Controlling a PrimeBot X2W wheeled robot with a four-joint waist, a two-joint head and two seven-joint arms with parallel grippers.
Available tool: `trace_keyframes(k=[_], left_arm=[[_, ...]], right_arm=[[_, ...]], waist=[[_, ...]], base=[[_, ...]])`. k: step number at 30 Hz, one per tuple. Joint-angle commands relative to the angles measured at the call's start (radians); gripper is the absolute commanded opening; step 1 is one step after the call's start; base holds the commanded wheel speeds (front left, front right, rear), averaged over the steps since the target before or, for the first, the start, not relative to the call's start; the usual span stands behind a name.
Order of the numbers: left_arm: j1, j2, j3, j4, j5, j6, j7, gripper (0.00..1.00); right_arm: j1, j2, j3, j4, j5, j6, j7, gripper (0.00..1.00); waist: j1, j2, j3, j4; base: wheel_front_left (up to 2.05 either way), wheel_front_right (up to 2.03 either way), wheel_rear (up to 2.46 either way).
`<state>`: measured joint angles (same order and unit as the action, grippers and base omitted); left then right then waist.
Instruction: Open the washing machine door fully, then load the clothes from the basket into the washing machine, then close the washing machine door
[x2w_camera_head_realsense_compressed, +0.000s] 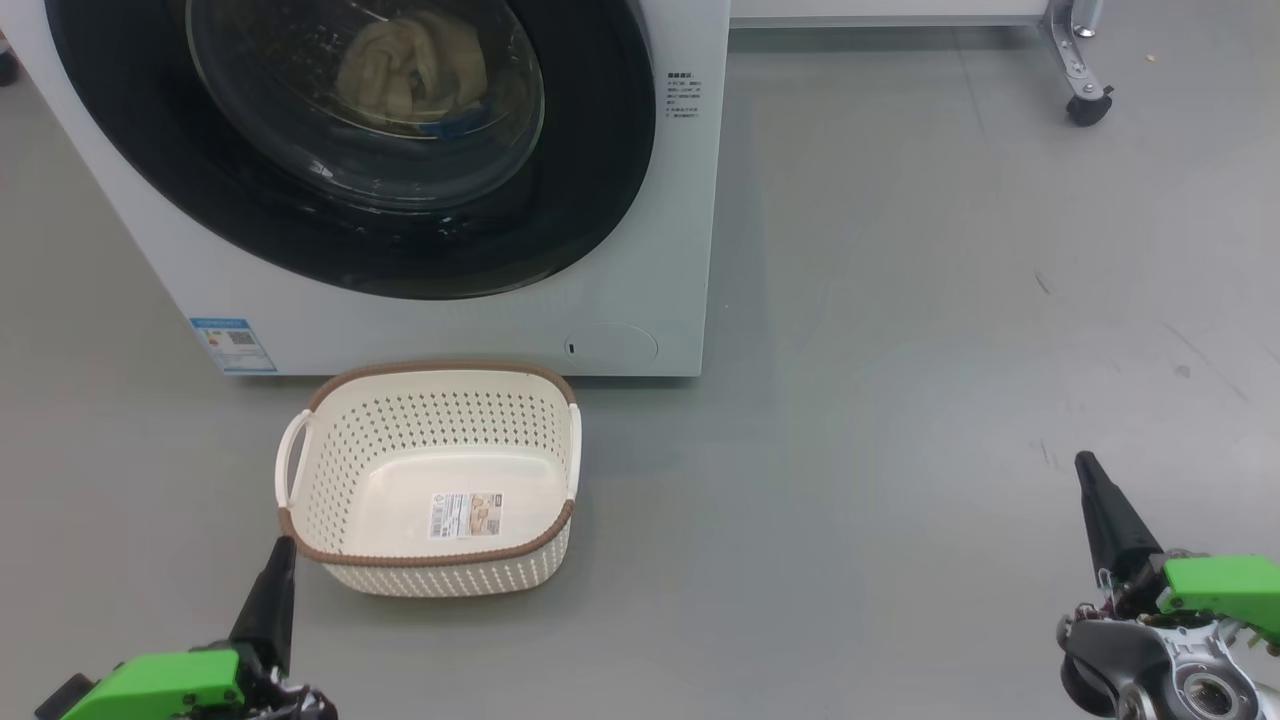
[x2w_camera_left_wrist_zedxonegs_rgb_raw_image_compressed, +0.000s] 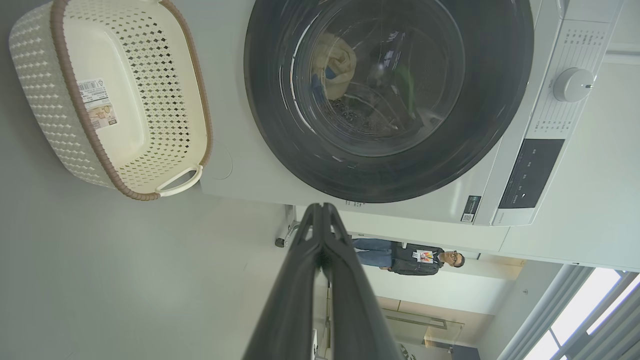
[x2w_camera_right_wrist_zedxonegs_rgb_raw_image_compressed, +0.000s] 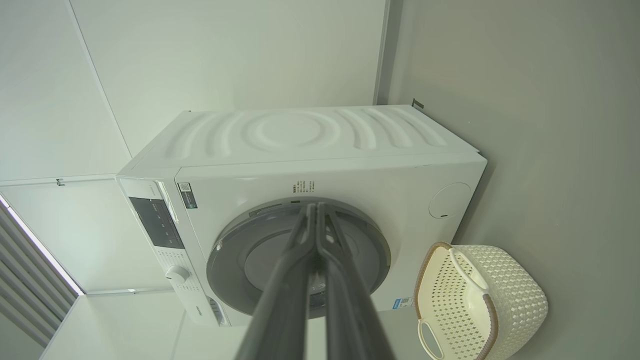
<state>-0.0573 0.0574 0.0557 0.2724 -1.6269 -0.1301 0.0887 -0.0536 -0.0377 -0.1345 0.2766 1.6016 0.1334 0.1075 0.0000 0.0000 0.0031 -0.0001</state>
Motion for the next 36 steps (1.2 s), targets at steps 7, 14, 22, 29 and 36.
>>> trace_keyframes(k=[7, 14, 22, 29, 36], left_arm=[[-0.049, 0.009, 0.036, -0.028, 0.0, -0.001, 0.007, 0.0], [-0.049, 0.007, 0.038, -0.028, 0.002, -0.001, 0.009, 0.0], [-0.049, 0.006, 0.04, -0.028, 0.004, -0.001, 0.01, 0.0], [-0.049, 0.005, 0.042, -0.028, 0.005, -0.001, 0.012, 0.0], [-0.049, 0.004, 0.044, -0.028, 0.006, -0.001, 0.013, 0.0]], right_arm=[[-0.054, -0.013, 0.02, -0.032, 0.007, -0.003, 0.006, 0.0], [-0.054, -0.013, 0.021, -0.032, 0.007, -0.003, 0.006, 0.0], [-0.054, -0.013, 0.021, -0.032, 0.007, -0.003, 0.006, 0.0], [-0.054, -0.013, 0.021, -0.032, 0.007, -0.003, 0.006, 0.0], [-0.054, -0.013, 0.021, -0.032, 0.007, -0.003, 0.006, 0.0]], waist=[[0.0, 0.0, 0.0, 0.0], [0.0, 0.0, 0.0, 0.0], [0.0, 0.0, 0.0, 0.0], [0.0, 0.0, 0.0, 0.0], [0.0, 0.0, 0.0, 0.0]], base=[[0.0, 0.0, 0.0], [0.0, 0.0, 0.0], [0.0, 0.0, 0.0], [0.0, 0.0, 0.0], [0.0, 0.0, 0.0]])
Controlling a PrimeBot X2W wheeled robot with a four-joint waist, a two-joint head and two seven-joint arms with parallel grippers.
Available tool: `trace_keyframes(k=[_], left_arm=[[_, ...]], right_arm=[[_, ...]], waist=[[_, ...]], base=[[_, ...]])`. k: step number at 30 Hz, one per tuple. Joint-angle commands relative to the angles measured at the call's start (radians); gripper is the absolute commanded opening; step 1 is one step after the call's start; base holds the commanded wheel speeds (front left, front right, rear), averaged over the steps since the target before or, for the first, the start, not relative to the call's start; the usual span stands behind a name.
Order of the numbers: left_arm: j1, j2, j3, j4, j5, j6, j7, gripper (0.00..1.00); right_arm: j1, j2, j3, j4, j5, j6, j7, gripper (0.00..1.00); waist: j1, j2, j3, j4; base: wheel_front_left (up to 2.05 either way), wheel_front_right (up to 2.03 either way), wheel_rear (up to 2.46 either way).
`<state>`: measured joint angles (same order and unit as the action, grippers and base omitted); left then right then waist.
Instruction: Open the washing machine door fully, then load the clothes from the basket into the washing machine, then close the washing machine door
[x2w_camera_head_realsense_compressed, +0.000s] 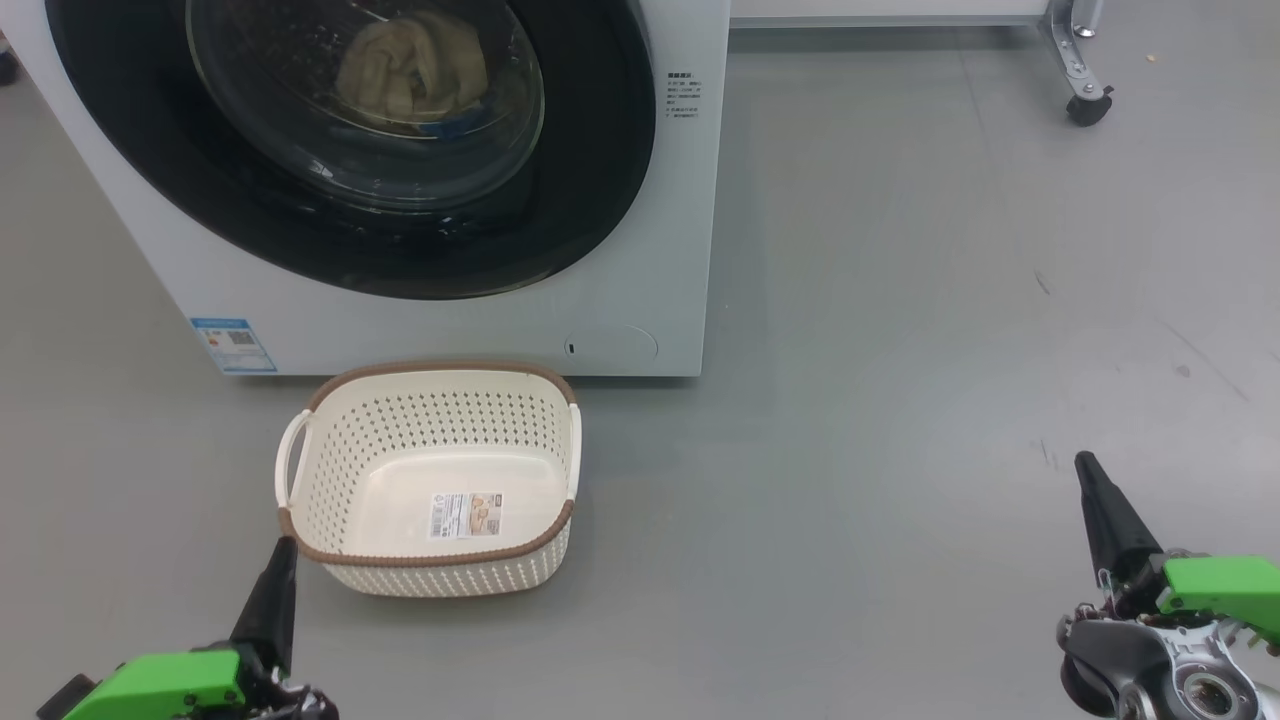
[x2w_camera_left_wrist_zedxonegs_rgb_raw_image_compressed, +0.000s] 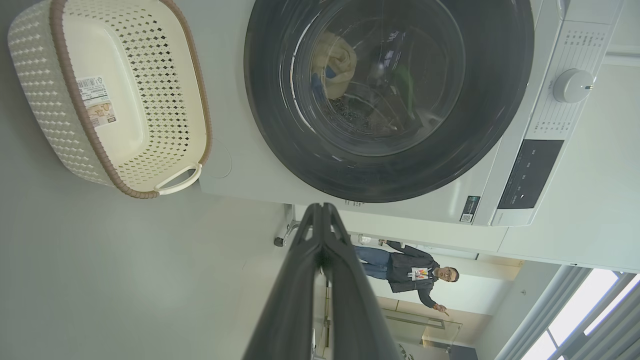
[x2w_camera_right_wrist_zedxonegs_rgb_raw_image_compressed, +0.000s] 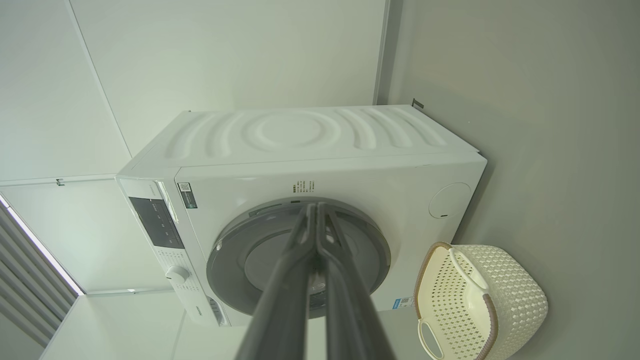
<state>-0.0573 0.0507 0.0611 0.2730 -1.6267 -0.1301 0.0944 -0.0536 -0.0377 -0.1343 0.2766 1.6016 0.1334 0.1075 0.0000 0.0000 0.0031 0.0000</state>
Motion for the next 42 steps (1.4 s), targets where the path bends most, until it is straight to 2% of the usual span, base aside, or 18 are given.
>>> trace_keyframes(k=[1, 42], left_arm=[[-0.049, 0.01, 0.038, -0.028, 0.006, -0.001, 0.007, 0.0], [-0.05, 0.006, 0.045, -0.028, 0.012, -0.001, 0.013, 0.0]], right_arm=[[-0.054, -0.013, 0.02, -0.032, 0.007, -0.003, 0.006, 0.0], [-0.054, -0.013, 0.021, -0.032, 0.007, -0.003, 0.006, 0.0]], waist=[[0.0, 0.0, 0.0, 0.0], [0.0, 0.0, 0.0, 0.0]], base=[[0.0, 0.0, 0.0], [0.0, 0.0, 0.0]])
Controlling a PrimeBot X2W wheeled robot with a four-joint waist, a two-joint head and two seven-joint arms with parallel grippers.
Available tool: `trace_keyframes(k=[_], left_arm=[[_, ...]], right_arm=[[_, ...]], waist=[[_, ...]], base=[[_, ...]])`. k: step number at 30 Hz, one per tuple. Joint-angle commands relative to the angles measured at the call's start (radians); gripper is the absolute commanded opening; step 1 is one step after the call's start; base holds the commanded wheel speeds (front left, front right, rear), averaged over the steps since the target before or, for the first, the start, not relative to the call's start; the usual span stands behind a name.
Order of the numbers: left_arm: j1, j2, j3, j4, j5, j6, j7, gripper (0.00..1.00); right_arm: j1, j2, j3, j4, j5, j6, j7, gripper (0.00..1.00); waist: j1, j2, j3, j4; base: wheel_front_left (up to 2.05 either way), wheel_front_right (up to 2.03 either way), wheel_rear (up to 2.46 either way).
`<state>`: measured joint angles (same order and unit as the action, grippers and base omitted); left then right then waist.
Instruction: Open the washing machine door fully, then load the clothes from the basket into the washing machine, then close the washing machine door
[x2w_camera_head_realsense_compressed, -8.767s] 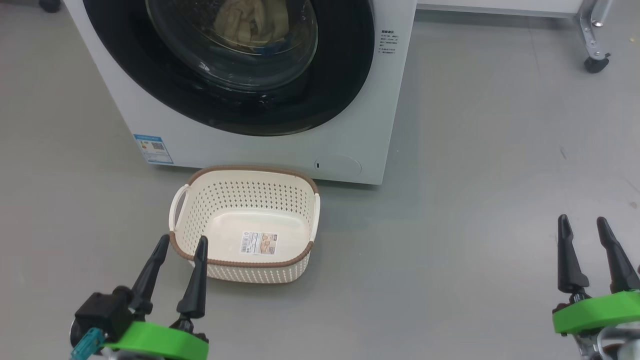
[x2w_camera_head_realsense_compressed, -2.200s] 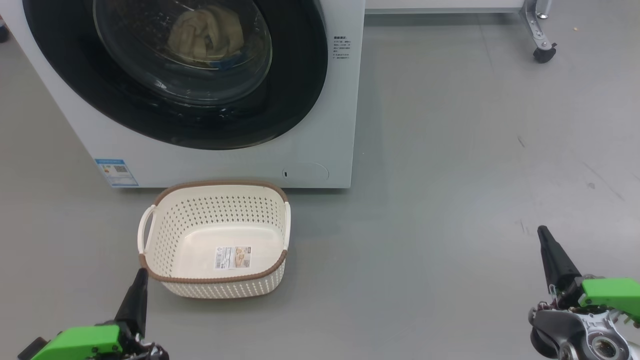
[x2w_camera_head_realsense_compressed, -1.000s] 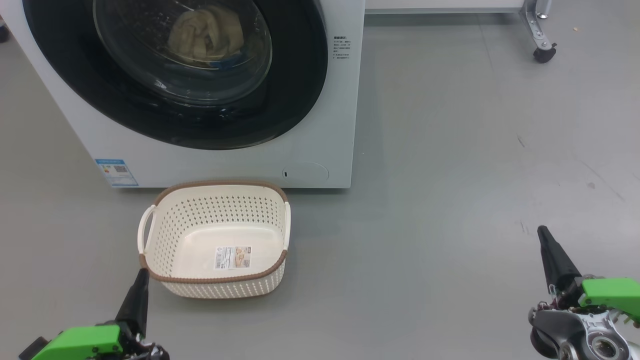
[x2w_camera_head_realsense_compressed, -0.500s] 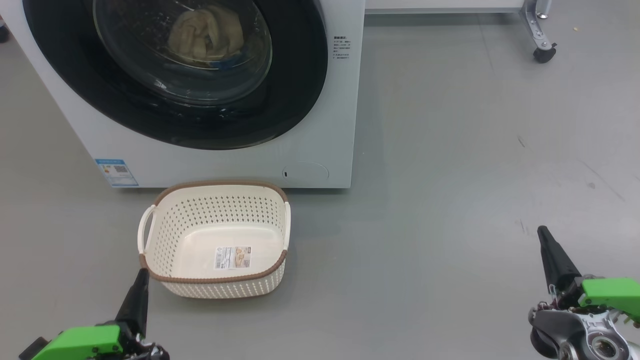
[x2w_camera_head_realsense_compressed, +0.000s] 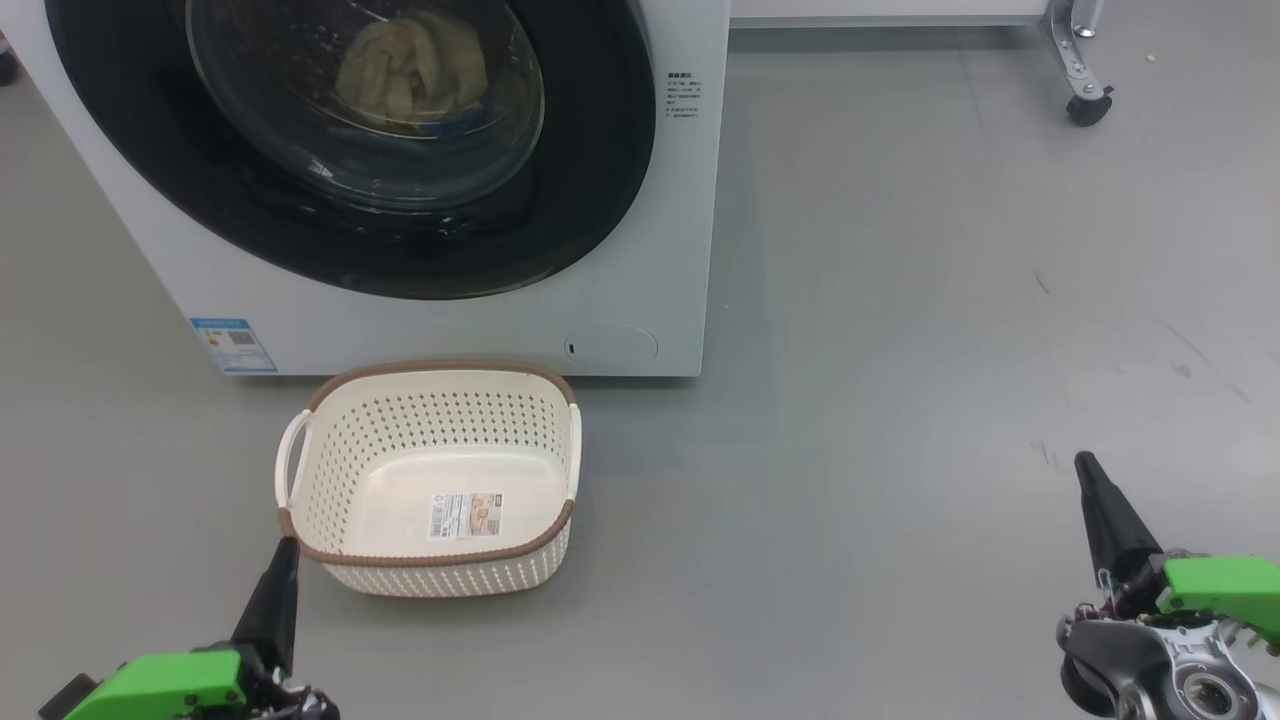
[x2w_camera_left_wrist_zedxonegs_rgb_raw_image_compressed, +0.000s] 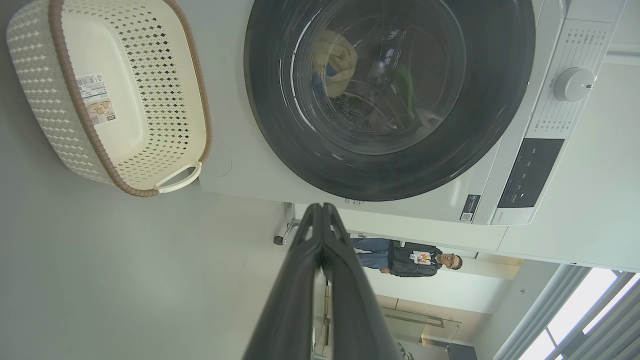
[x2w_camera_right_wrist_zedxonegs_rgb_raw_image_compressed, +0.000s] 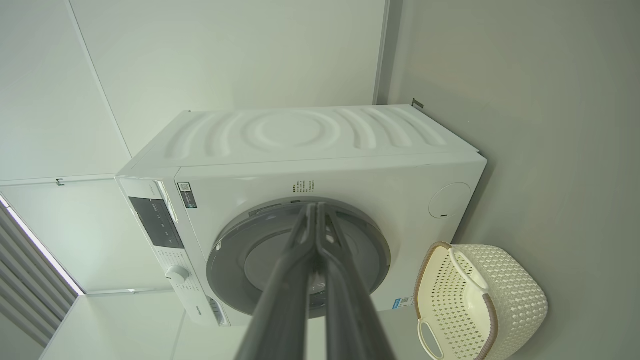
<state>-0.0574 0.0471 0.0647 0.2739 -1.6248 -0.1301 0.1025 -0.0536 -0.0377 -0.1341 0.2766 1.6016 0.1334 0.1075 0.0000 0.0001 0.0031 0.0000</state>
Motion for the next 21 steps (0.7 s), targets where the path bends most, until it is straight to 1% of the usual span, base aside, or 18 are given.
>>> trace_keyframes(k=[1, 21], left_arm=[[-0.05, 0.009, 0.042, -0.029, 0.01, -0.001, 0.005, 0.0], [-0.05, 0.008, 0.044, -0.029, 0.012, -0.001, 0.006, 0.0]], right_arm=[[-0.054, -0.013, 0.02, -0.032, 0.007, -0.003, 0.006, 0.0], [-0.054, -0.013, 0.02, -0.032, 0.007, -0.003, 0.006, 0.0]], waist=[[0.0, -0.0001, 0.0, 0.0], [0.0, -0.0001, 0.0, 0.0]], base=[[0.0, 0.0, 0.0], [0.0, 0.0, 0.0]])
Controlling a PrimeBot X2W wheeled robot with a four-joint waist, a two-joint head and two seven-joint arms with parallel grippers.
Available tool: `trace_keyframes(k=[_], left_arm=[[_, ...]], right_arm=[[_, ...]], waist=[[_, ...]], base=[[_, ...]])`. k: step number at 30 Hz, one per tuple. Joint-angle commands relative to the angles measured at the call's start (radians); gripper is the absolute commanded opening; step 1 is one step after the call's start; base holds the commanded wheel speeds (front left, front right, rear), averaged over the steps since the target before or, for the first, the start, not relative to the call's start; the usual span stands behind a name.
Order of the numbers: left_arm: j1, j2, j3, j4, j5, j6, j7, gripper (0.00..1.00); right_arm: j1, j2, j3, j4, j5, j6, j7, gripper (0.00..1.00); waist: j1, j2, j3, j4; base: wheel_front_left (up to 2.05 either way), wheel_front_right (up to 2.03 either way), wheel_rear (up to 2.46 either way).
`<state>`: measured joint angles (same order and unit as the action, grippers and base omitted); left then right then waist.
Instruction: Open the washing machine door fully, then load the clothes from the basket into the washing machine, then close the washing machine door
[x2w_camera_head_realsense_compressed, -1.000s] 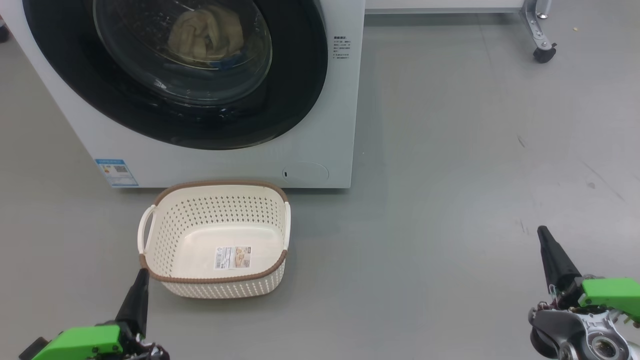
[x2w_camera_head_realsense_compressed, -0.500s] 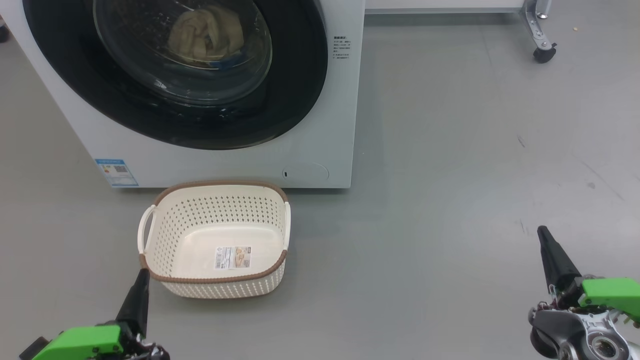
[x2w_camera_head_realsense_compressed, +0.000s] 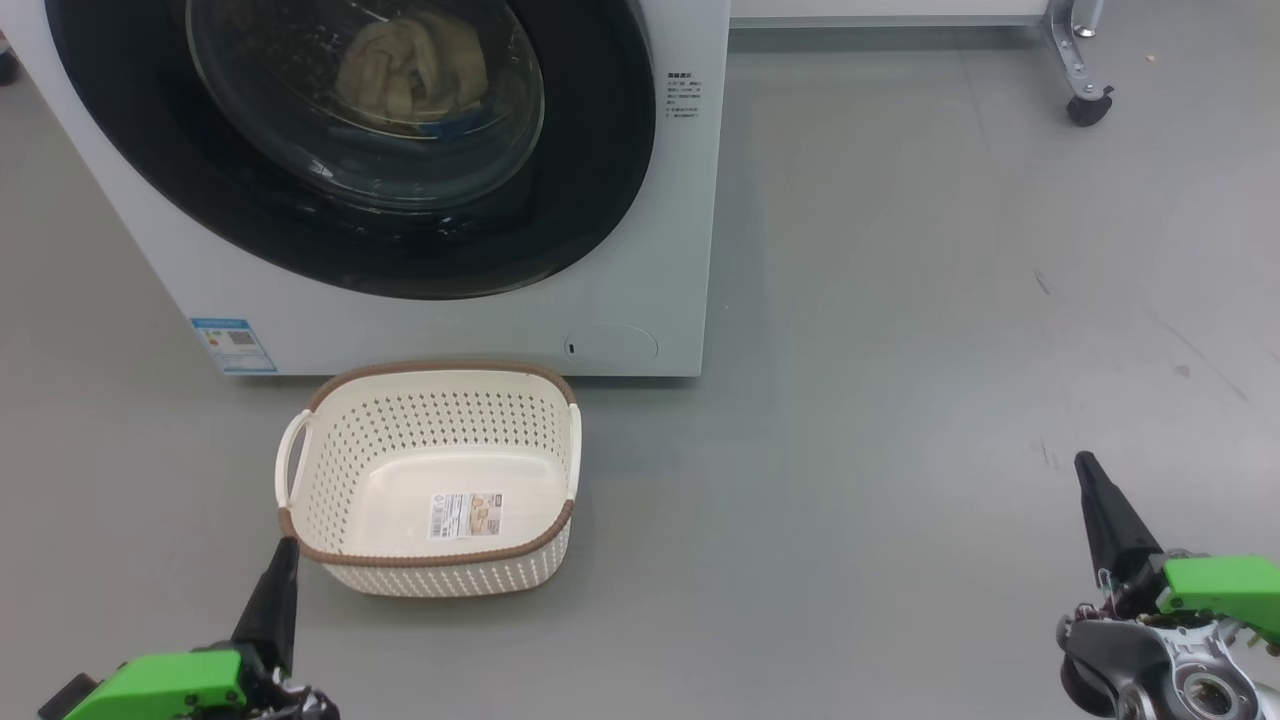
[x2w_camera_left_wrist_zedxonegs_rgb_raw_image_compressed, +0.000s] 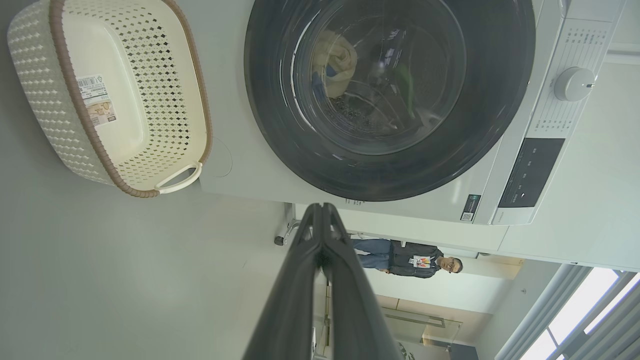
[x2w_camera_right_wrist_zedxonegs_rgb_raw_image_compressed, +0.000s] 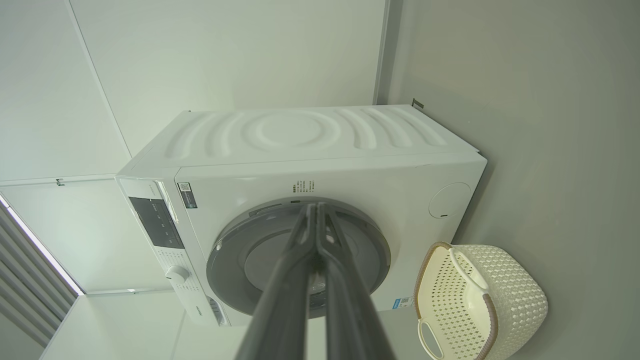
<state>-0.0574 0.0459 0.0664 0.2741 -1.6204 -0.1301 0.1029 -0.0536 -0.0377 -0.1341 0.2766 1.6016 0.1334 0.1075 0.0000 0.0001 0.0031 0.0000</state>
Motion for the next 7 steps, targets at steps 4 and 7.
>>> trace_keyframes(k=[4, 7], left_arm=[[-0.05, 0.008, 0.042, -0.029, 0.008, -0.001, 0.006, 0.0], [-0.05, 0.008, 0.043, -0.029, 0.008, -0.001, 0.007, 0.0]], right_arm=[[-0.054, -0.013, 0.02, -0.032, 0.007, -0.003, 0.006, 0.0], [-0.054, -0.013, 0.02, -0.032, 0.007, -0.003, 0.006, 0.0]], waist=[[0.0, -0.0001, 0.0, 0.0], [0.0, -0.0001, 0.0, 0.0]], base=[[0.0, 0.0, 0.0], [0.0, 0.0, 0.0]])
